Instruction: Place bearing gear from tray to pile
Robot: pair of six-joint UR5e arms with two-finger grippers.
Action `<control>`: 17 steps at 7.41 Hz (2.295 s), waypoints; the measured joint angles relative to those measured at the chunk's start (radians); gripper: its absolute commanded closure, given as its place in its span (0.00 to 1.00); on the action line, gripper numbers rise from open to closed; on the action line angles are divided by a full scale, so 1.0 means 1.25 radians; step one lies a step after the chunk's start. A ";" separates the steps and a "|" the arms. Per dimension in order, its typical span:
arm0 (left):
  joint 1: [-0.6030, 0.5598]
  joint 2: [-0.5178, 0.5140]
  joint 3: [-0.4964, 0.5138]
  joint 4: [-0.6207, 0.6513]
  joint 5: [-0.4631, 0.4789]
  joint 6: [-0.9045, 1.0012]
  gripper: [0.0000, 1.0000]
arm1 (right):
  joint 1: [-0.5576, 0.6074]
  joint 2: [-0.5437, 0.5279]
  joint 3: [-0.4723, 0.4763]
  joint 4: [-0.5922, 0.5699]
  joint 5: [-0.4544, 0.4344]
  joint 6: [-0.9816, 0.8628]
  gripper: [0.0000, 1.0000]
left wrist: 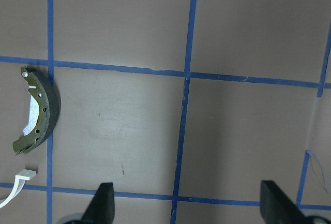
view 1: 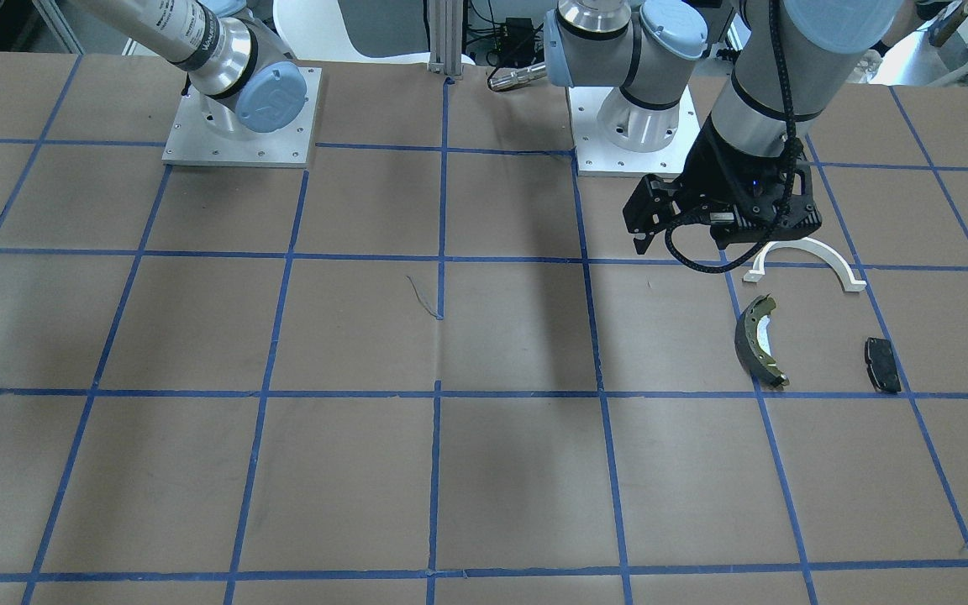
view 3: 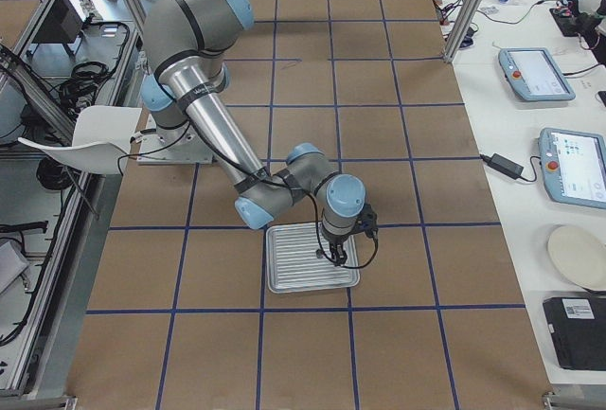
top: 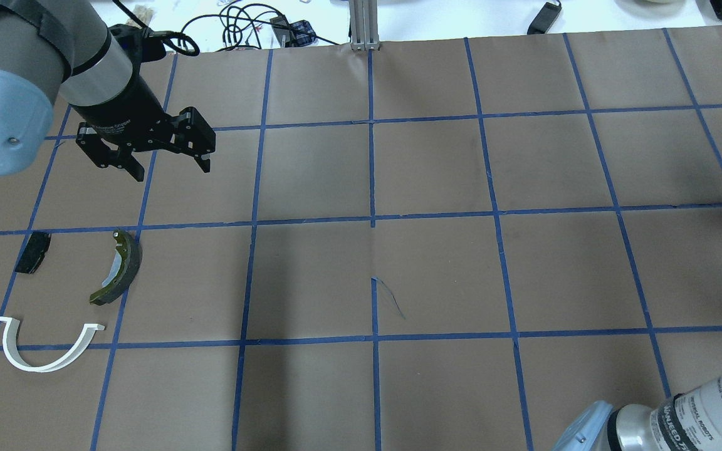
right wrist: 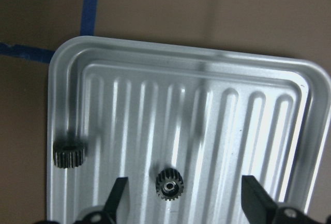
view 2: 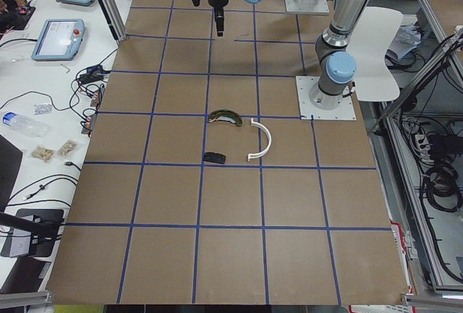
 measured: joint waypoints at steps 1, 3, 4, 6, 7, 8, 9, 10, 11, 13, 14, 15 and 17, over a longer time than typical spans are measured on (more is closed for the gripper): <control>0.001 0.000 -0.001 0.000 0.000 0.000 0.00 | -0.001 0.004 0.011 -0.002 -0.001 -0.003 0.34; 0.002 0.003 -0.001 -0.001 0.000 0.000 0.00 | -0.002 0.006 0.024 -0.003 -0.006 -0.010 0.50; 0.002 0.002 -0.001 0.000 0.000 0.000 0.00 | -0.002 0.007 0.026 -0.006 -0.008 -0.011 0.51; 0.002 0.001 -0.001 -0.001 0.000 0.000 0.00 | -0.002 0.010 0.027 -0.015 -0.011 -0.013 0.55; 0.002 0.001 -0.002 -0.001 0.000 0.000 0.00 | -0.002 0.011 0.027 -0.016 -0.011 -0.016 0.59; 0.002 0.002 -0.002 0.000 0.000 0.000 0.00 | -0.002 0.013 0.028 -0.017 -0.011 -0.017 0.74; 0.002 0.002 -0.001 -0.001 0.000 0.000 0.00 | -0.002 0.015 0.028 -0.017 -0.010 -0.017 0.81; 0.002 0.004 -0.001 -0.001 0.000 0.000 0.00 | -0.002 0.016 0.028 -0.017 -0.010 -0.021 0.85; 0.002 0.004 -0.002 -0.001 0.000 0.000 0.00 | -0.002 0.017 0.028 -0.017 -0.010 -0.029 0.89; 0.002 0.005 -0.002 -0.001 0.000 0.000 0.00 | -0.001 0.007 0.026 -0.009 -0.018 -0.028 0.90; 0.002 0.004 -0.002 -0.001 0.000 0.000 0.00 | 0.003 -0.016 0.025 0.003 -0.027 -0.018 0.90; 0.002 0.004 -0.002 -0.001 0.000 0.000 0.00 | 0.021 -0.058 0.025 0.033 -0.028 0.011 0.90; 0.002 0.003 -0.002 -0.001 0.000 0.000 0.00 | 0.122 -0.146 0.026 0.120 -0.024 0.126 0.91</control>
